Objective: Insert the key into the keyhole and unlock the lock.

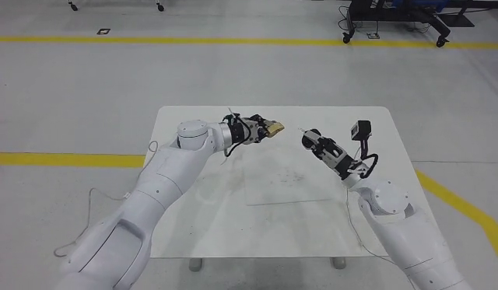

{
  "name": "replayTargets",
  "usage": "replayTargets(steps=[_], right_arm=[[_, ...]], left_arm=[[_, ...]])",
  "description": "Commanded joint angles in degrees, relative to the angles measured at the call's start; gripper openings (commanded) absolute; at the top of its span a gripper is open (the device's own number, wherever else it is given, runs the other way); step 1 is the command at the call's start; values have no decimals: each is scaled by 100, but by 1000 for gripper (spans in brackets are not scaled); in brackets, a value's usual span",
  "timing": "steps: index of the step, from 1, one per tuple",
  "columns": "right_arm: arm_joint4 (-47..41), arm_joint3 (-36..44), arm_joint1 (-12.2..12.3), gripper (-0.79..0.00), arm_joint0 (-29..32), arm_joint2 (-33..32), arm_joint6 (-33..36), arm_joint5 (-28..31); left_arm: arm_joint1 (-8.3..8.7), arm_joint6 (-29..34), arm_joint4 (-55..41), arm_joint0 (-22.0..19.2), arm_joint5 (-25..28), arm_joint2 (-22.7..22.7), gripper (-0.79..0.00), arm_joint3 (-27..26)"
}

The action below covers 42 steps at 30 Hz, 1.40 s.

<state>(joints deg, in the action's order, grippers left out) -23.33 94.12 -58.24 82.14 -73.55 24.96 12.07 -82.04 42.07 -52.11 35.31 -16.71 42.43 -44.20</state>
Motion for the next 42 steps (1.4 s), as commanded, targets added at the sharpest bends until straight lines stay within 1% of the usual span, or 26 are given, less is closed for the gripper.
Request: replayTargets(steps=[1, 16, 18, 20, 22, 24, 27, 32, 38, 42], right_arm=[[-15, 47, 5, -785, 23, -24, 56, -51], [-15, 47, 5, -785, 23, -24, 56, -51], [-28, 43, 2, -785, 31, -21, 31, -68], [-6, 24, -17, -785, 44, 25, -163, -321], [288, 85, -50, -785, 12, 147, -589, -623], [313, 124, -83, -785, -1, 261, -748, -850], [440, 195, -126, -785, -32, 386, -1054, -1200], [359, 276, -201, -785, -81, 570, -1265, -1541], [174, 211, -291, -785, -200, 737, -1345, -1670], [32, 134, -335, -785, -254, 755, -1349, -1654]], left_arm=[[3, 1, 14, 1, -25, 2, -785, 0], [3, 1, 14, 1, -25, 2, -785, 0], [3, -198, 142, 96, 57, -13, -785, -103], [0, -375, 230, 152, 70, -9, -785, -209], [-8, -632, 376, 176, 48, -15, -785, -289], [-18, -824, 517, 205, 49, -29, -785, -346], [-35, -935, 554, 257, 31, 1, -785, -393], [-64, -1088, 734, 300, 51, 11, -785, -457], [-95, -1191, 975, 340, 134, 20, -785, -505], [-109, -1207, 1086, 356, 143, 53, -785, -517]])
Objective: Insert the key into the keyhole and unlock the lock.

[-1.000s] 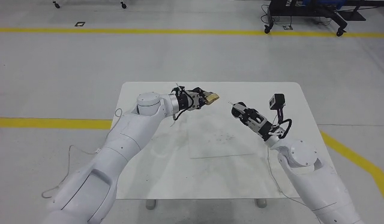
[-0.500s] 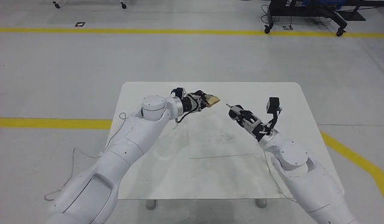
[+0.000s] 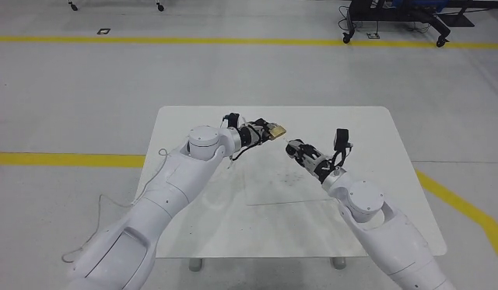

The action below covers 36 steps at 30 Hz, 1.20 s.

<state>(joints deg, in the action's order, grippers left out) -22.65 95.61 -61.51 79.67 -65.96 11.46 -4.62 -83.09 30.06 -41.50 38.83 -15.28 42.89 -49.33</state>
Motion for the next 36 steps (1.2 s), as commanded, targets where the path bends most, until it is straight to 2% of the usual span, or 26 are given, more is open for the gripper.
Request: replayTargets(steps=[1, 9, 36], right_arm=[[-74, -28, -16, -785, -12, -10, 13, 36], [-165, -83, -63, -785, -7, -65, 122, 124], [-173, -247, -239, -785, -173, -52, 82, -233]], left_arm=[[-6, -13, 49, 9, -1, 16, -785, -6], [-35, -22, 227, 34, -41, 82, -785, -9], [-124, 98, 755, 78, -97, 255, -785, -9]])
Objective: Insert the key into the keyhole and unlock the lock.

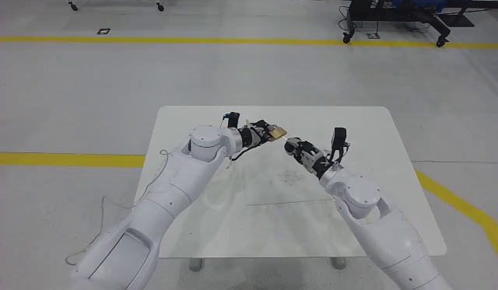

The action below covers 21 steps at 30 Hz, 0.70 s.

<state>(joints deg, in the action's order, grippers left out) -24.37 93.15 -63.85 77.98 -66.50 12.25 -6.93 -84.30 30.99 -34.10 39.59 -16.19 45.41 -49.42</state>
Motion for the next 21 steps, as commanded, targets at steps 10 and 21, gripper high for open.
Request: replayTargets(steps=[10, 21], right_arm=[[56, -18, -71, -785, -36, 44, -83, -83], [267, -13, -160, -785, -108, 165, -338, -199]], left_arm=[[-45, 30, 100, 41, -25, 67, -785, -5], [-85, 146, 261, 36, -72, 99, -785, 26]])
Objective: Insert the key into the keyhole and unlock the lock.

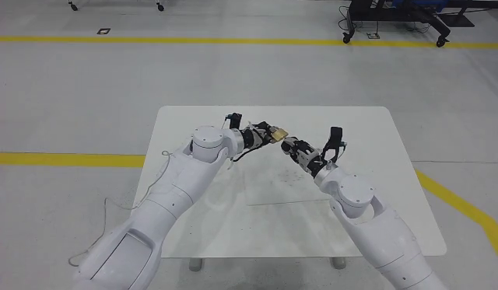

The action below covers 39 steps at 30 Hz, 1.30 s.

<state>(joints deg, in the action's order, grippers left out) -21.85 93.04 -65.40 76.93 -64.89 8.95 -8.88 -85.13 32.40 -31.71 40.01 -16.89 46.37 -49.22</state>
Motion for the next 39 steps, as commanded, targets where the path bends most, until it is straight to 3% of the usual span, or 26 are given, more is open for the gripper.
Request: replayTargets(steps=[1, 2, 4, 6, 17, 22, 23, 24, 26, 27, 28, 29, 33, 36, 39], right_arm=[[22, -2, -12, -785, -6, 8, -14, -9], [26, -2, -18, -785, -7, 9, -17, -13], [45, 2, -29, -573, -5, 8, -19, -8], [56, 11, -38, -462, 5, -1, -10, 15], [220, 115, -18, -588, 263, -256, 306, 308], [-126, 133, 16, -600, 381, -451, 1111, 518], [-225, 128, 26, -573, 402, -512, 1315, 611], [-367, 132, 34, -446, 435, -565, 1542, 720], [-631, 144, 55, -372, 511, -695, 2025, 961], [-661, 162, 70, -231, 552, -762, 2216, 1063], [-658, 188, 83, -249, 598, -825, 2341, 1158], [-609, 223, 95, -406, 641, -883, 2401, 1251], [-470, 377, 102, -486, 785, -956, 2294, 1423], [-749, 349, 90, -493, 767, -938, 2453, 1346], [-1065, 179, 83, -680, 654, -964, 2731, 1267]], left_arm=[[-5, 13, 57, -10, -3, -1, -785, 9], [-8, 24, 76, -9, -5, -1, -785, 14], [-16, 34, 103, -7, 0, 4, -785, 18], [-23, 42, 124, -7, 2, 14, -785, 25], [-26, -88, 216, -8, 100, 201, -785, 48], [-9, -51, 294, 58, 440, 301, -785, -113], [-3, -57, 364, 79, 542, 307, -785, -162], [3, -62, 418, 103, 630, 317, -785, -210], [16, -41, 483, 154, 764, 349, -785, -292], [23, -24, 529, 173, 830, 362, -785, -330], [30, -10, 572, 194, 890, 376, -785, -365], [37, 8, 608, 217, 941, 389, -785, -401], [61, 65, 773, 312, 1222, 433, -785, -576], [84, 106, 927, 391, 1457, 466, -785, -698], [105, 157, 1004, 463, 1594, 521, -785, -797]])
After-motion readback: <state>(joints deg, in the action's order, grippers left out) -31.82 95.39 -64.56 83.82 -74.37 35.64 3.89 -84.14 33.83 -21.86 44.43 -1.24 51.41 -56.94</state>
